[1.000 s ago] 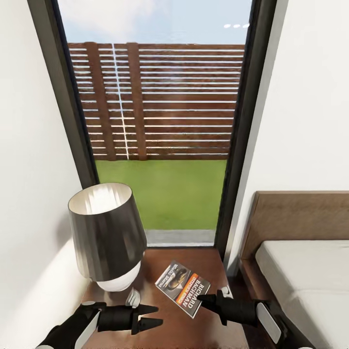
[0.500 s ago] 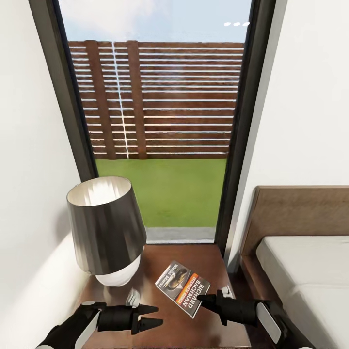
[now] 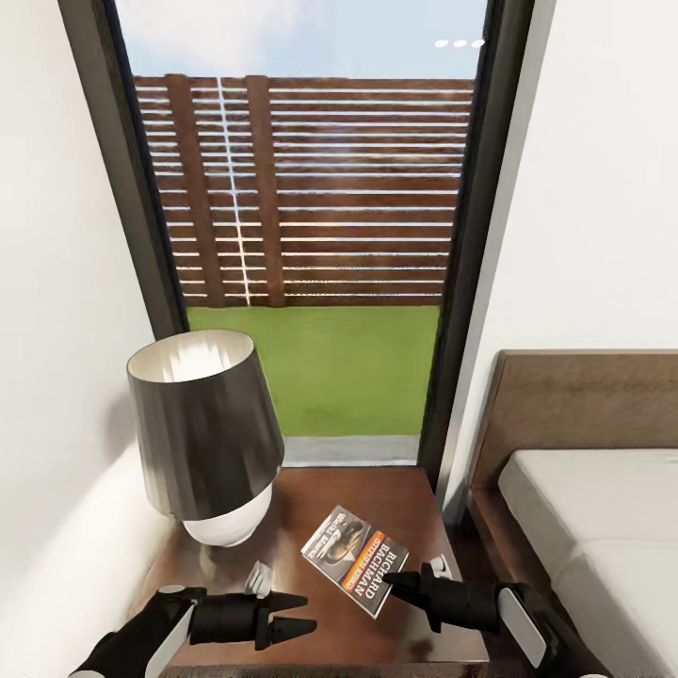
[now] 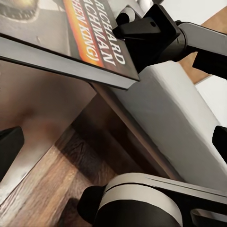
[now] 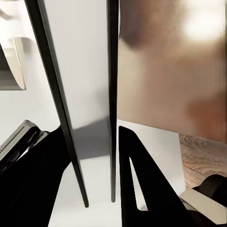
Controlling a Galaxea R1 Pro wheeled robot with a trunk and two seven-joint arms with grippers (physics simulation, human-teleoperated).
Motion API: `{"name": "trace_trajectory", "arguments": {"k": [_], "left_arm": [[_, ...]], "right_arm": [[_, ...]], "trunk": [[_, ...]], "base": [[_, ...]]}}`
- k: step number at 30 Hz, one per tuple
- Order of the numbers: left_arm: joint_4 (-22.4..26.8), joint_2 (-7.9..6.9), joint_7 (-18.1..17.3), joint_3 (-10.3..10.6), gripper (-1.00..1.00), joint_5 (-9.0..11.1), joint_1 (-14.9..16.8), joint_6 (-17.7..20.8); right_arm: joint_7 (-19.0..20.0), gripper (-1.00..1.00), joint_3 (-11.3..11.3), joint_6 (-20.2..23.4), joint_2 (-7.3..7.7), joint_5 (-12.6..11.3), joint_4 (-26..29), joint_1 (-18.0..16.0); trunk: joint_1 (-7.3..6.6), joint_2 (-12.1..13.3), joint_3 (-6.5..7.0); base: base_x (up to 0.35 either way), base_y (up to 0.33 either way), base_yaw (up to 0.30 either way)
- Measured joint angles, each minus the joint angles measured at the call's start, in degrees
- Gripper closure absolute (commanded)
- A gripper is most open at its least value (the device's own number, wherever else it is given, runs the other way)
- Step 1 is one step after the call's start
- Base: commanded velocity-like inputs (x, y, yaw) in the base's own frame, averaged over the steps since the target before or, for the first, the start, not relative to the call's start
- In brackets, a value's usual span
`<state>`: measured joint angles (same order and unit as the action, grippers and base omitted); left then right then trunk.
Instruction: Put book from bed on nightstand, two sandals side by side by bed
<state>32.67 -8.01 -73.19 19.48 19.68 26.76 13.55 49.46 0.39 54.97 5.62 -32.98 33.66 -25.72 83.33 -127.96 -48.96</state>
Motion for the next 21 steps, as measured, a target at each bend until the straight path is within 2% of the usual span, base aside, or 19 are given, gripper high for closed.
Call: {"name": "trace_trajectory", "arguments": {"k": [6,12,21], "left_arm": [[0.0,0.0,0.0,0.0,-1.0,0.02,0.0,0.0],[0.0,0.0,0.0,0.0,-1.0,0.0,0.0,0.0],[0.0,0.0,0.0,0.0,-1.0,-0.02,0.0,0.0]], "right_arm": [[0.04,1.0,0.0,0.0,0.0,0.0,0.0,0.0],[0.03,1.0,0.0,0.05,0.0,-0.15,0.01,0.0],[0.03,1.0,0.0,0.0,0.0,-0.05,0.0,0.0]], "trunk": [[1.32,-2.41,-1.08],[1.32,-2.42,-1.08],[3.3,-6.02,-2.69]], "base": [[0.0,0.0,0.0],[0.0,0.0,0.0],[0.0,0.0,0.0]]}}
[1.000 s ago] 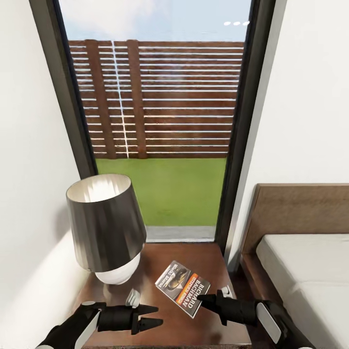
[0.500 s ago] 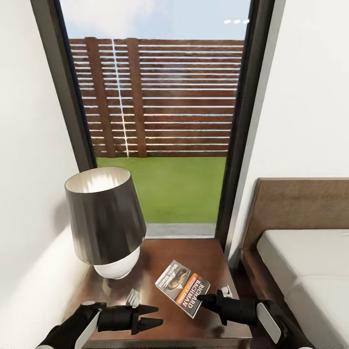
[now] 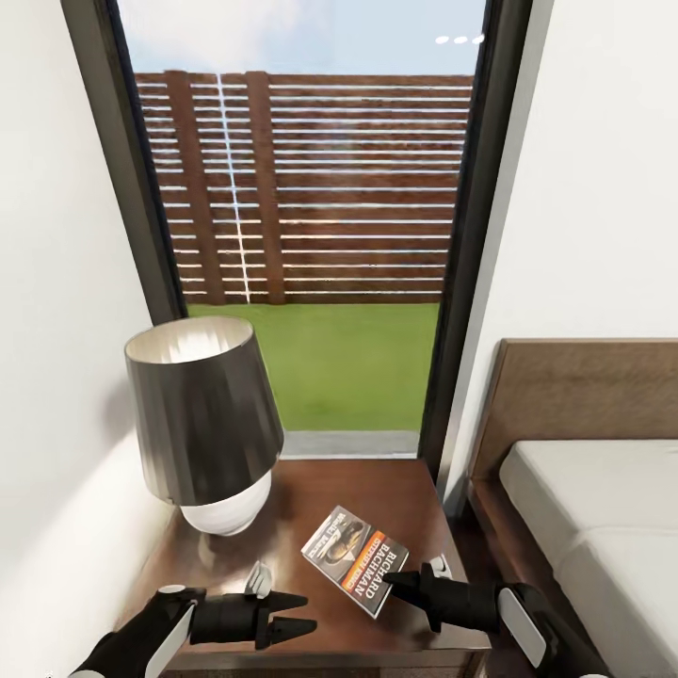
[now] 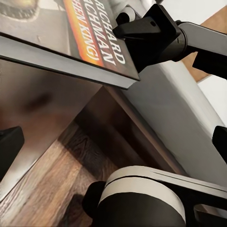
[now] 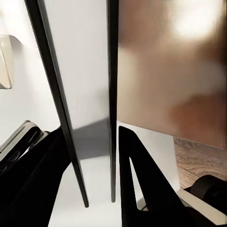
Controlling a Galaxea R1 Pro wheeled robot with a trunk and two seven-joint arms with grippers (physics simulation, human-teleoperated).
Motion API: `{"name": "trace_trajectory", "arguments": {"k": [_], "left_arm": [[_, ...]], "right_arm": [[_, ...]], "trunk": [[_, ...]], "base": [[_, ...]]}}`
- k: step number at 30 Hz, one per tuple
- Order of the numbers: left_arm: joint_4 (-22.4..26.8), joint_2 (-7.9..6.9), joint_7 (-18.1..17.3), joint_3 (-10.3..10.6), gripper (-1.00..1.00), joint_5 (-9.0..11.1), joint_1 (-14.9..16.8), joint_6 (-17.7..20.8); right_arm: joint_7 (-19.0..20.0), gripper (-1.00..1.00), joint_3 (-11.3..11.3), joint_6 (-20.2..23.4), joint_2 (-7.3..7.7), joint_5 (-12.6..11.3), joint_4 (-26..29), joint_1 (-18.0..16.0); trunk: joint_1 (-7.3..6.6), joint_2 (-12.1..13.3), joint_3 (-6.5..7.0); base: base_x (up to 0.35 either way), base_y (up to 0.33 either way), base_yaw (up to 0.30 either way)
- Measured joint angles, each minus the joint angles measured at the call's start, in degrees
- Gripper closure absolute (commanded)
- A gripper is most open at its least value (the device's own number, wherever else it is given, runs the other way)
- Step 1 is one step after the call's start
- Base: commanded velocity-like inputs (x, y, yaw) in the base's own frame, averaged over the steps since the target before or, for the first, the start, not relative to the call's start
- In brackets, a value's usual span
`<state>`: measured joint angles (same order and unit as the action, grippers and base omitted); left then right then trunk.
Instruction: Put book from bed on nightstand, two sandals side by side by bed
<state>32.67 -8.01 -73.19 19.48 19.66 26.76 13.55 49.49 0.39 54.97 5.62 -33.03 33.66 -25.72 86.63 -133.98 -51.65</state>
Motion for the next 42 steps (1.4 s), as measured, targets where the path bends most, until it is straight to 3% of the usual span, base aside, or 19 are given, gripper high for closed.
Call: {"name": "trace_trajectory", "arguments": {"k": [2,10,29,42], "left_arm": [[0.0,0.0,0.0,0.0,-1.0,0.0,0.0,0.0],[0.0,-0.02,-0.04,-0.03,-1.0,0.03,0.01,0.0],[0.0,0.0,0.0,0.0,-1.0,0.03,0.01,-0.03],[-0.08,-0.01,0.0,-0.02,-1.0,0.02,0.0,0.0]], "right_arm": [[0.0,1.0,0.0,0.0,0.0,0.02,0.0,0.0],[-0.02,1.0,0.0,0.05,0.0,-0.09,0.01,0.0],[-0.02,1.0,0.0,0.03,0.0,-0.07,0.0,0.0],[-0.02,1.0,0.0,0.05,0.0,-0.11,0.01,0.0]], "trunk": [[0.44,-0.8,-0.36],[0.44,-0.82,-0.36],[0.42,-0.82,-0.36],[0.45,-0.82,-0.36]], "base": [[0.0,0.0,0.0],[0.003,0.0,0.0],[0.162,0.0,0.0],[0.015,0.0,0.0]]}}
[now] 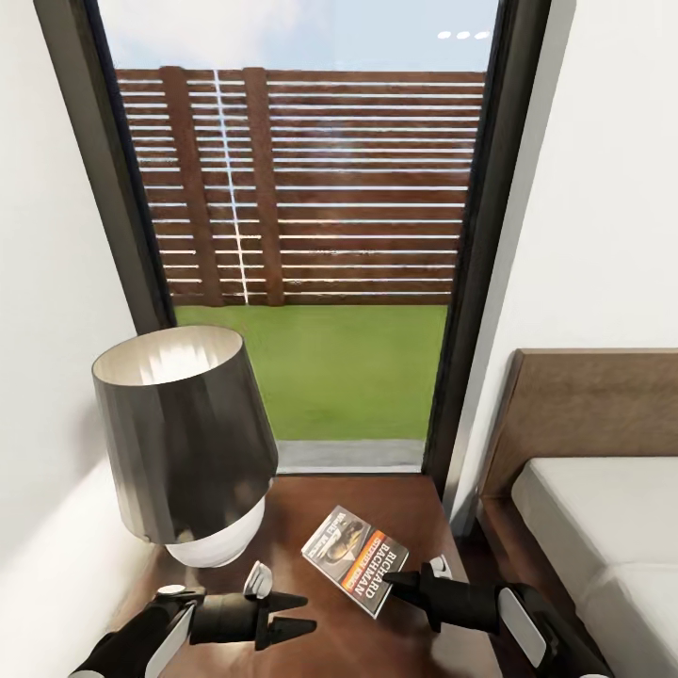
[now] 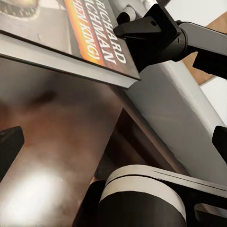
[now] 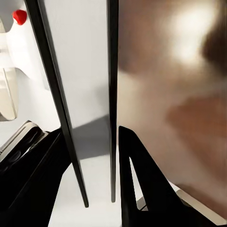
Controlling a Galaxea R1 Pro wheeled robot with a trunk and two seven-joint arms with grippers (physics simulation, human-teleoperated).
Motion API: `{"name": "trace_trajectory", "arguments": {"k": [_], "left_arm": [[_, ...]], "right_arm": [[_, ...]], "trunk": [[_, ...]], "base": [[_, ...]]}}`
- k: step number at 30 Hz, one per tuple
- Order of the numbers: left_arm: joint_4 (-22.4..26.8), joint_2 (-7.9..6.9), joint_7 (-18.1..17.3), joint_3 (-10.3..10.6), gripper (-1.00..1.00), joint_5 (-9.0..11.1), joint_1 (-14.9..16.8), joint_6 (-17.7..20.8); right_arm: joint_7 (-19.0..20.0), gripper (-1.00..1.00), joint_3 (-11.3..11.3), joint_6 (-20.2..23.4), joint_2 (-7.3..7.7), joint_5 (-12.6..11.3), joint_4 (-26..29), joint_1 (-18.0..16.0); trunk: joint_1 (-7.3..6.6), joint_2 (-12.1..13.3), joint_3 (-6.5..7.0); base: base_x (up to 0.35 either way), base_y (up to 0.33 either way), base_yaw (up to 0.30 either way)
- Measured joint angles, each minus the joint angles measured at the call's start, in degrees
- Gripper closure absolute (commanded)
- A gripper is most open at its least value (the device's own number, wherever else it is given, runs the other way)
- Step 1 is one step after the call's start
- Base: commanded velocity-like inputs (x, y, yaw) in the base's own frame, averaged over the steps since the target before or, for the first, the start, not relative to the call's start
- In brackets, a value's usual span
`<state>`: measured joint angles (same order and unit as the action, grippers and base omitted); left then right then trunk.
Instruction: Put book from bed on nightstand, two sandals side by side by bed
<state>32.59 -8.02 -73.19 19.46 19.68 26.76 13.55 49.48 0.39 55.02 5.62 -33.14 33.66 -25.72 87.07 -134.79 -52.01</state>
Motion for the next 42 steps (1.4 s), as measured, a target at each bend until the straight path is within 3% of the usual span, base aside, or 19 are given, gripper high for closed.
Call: {"name": "trace_trajectory", "arguments": {"k": [6,14,21,31,36,42], "left_arm": [[0.0,0.01,0.0,0.01,-1.0,0.0,0.01,0.0],[0.01,0.01,0.0,0.02,-1.0,-0.02,0.0,0.0],[0.0,0.01,0.0,0.02,-1.0,-0.03,0.0,0.0],[0.01,0.01,0.0,0.02,-1.0,-0.01,0.0,0.0],[0.0,0.01,0.0,0.02,-1.0,-0.01,0.0,0.0],[-0.01,0.01,0.0,0.02,-1.0,-0.02,0.01,0.0]], "right_arm": [[-0.02,1.0,0.0,-0.05,0.0,0.11,-0.01,0.0],[0.03,1.0,0.0,0.0,-0.01,0.0,0.0,0.0],[-0.01,1.0,0.0,-0.05,0.0,0.1,-0.01,0.0],[0.0,1.0,0.0,0.0,-0.01,0.0,0.0,0.0],[-0.01,1.0,-0.01,-0.05,-0.01,0.12,-0.01,0.0],[-0.02,1.0,0.0,0.0,0.0,0.01,0.0,0.0]], "trunk": [[1.31,-2.39,-1.07],[1.32,-2.41,-1.08],[2.85,-5.2,-2.33],[2.86,-5.21,-2.33],[3.95,-7.21,-3.23],[3.95,-7.22,-3.23]], "base": [[0.0,0.0,0.0],[0.0,0.0,0.0],[0.0,0.0,0.0],[0.0,0.0,0.0],[0.0,0.0,0.0],[0.0,0.0,0.0]]}}
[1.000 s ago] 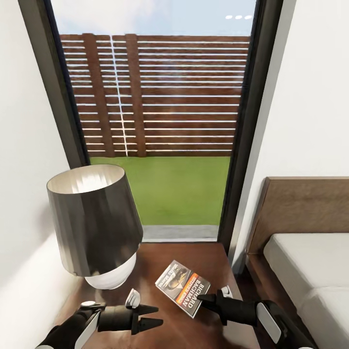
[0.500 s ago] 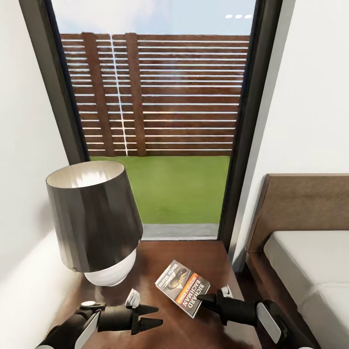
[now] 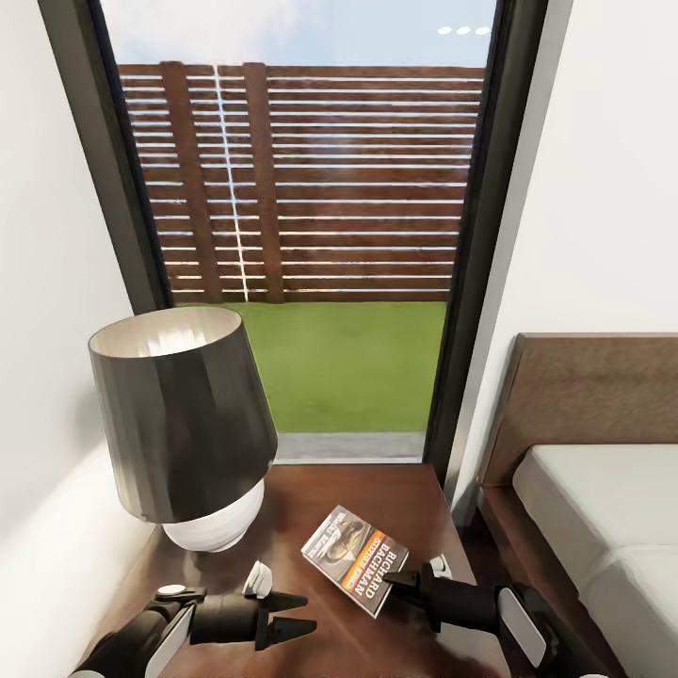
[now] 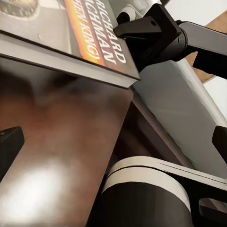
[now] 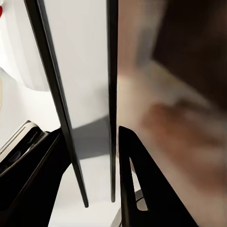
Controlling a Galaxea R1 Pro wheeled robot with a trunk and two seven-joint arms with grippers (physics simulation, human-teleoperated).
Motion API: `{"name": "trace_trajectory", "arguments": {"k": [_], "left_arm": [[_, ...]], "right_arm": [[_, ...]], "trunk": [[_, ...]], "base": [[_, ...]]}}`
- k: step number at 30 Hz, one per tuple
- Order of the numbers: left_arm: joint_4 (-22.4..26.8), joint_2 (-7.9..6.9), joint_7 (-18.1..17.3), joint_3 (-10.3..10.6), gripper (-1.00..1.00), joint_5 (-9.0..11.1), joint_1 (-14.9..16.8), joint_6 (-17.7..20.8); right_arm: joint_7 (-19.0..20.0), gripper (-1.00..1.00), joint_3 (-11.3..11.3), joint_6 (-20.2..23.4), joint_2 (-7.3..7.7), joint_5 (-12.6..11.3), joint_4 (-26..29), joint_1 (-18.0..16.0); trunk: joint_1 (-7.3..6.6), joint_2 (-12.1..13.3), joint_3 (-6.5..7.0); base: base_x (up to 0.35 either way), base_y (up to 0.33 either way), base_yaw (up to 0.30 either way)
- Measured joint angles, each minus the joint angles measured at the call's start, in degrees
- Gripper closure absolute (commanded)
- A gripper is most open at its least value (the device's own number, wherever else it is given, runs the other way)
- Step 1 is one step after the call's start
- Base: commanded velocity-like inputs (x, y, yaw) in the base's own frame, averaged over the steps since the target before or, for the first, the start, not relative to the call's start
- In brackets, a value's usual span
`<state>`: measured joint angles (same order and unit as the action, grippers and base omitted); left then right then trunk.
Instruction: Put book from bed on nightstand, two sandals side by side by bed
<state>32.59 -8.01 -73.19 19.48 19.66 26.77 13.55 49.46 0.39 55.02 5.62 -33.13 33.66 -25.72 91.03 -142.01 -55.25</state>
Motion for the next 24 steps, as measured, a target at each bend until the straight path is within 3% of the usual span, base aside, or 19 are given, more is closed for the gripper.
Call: {"name": "trace_trajectory", "arguments": {"k": [6,14,24], "left_arm": [[0.02,0.0,0.0,0.0,-1.0,0.0,0.01,0.0],[0.01,0.0,0.0,0.0,-1.0,0.01,0.0,0.0],[0.03,0.0,0.0,0.0,-1.0,0.01,-0.01,0.0]], "right_arm": [[-0.01,1.0,0.0,0.0,0.0,-0.01,0.0,0.0],[0.01,1.0,0.0,-0.04,0.0,0.1,0.0,0.0],[-0.01,1.0,-0.01,-0.08,0.0,0.19,-0.01,0.0]], "trunk": [[0.0,0.0,0.0],[0.79,-1.27,-1.64],[0.84,-1.29,-2.08]], "base": [[0.0,0.0,0.0],[0.0,0.0,0.0],[0.0,0.0,0.0]]}}
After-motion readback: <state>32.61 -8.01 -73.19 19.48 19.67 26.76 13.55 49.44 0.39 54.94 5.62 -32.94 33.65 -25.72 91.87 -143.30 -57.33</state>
